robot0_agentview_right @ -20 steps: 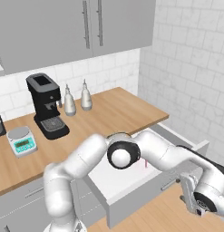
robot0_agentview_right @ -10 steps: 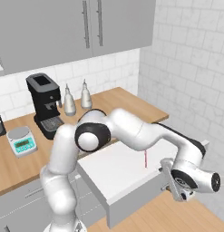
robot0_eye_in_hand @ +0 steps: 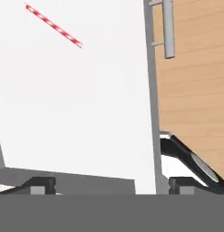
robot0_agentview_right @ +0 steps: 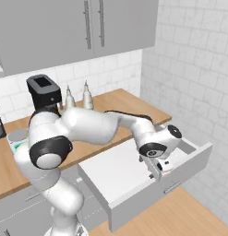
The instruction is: Take a straw from the drawer in front and place it inside the glass cup on the dining counter.
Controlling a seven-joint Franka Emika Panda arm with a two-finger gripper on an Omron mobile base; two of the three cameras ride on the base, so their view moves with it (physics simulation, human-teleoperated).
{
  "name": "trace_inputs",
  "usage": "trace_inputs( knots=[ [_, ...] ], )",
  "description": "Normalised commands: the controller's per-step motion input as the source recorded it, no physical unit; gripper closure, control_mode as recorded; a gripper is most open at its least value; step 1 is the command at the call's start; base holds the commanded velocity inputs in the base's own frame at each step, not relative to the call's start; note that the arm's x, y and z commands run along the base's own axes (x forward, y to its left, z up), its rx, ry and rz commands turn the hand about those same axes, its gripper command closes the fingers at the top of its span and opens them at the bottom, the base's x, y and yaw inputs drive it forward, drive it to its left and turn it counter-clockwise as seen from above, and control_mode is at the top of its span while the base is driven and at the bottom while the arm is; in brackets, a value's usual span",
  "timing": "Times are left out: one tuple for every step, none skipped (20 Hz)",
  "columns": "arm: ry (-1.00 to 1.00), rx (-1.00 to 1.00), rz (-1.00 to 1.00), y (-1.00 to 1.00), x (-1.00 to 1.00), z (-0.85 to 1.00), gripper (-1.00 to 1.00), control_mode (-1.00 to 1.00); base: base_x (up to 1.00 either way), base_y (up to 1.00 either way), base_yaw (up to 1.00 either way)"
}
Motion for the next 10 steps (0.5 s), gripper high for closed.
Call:
trace_inputs(
  knots=[
    [0.43, -0.23, 0.00, 0.59, 0.61, 0.00, -1.00, -1.00, 0.00, 0.00, 0.00],
    [0.16, -0.17, 0.00, 0.26, 0.21, 0.00, -1.00, -1.00, 0.00, 0.00, 0.00],
    [0.06, -0.08, 0.00, 0.10, 0.00, 0.00, -1.00, -1.00, 0.00, 0.00, 0.00],
    [0.07, -0.10, 0.00, 0.13, 0.01, 0.00, -1.00, -1.00, 0.00, 0.00, 0.00],
    [0.05, -0.12, 0.00, 0.17, 0.00, 0.00, -1.00, -1.00, 0.00, 0.00, 0.00],
    [0.03, -0.07, 0.00, 0.13, 0.16, 0.00, -1.00, -1.00, 0.00, 0.00, 0.00],
    [0.04, -0.05, 0.00, 0.21, 0.26, 0.00, -1.00, -1.00, 0.00, 0.00, 0.00],
    [0.02, -0.01, 0.00, 0.07, 0.24, 0.00, -1.00, -1.00, 0.00, 0.00, 0.00],
    [0.00, 0.00, 0.00, 0.00, 0.26, 0.00, -1.00, -1.00, 0.00, 0.00, 0.00],
    [0.00, 0.00, 0.00, 0.00, 0.28, 0.00, -1.00, -1.00, 0.00, 0.00, 0.00]
  ],
)
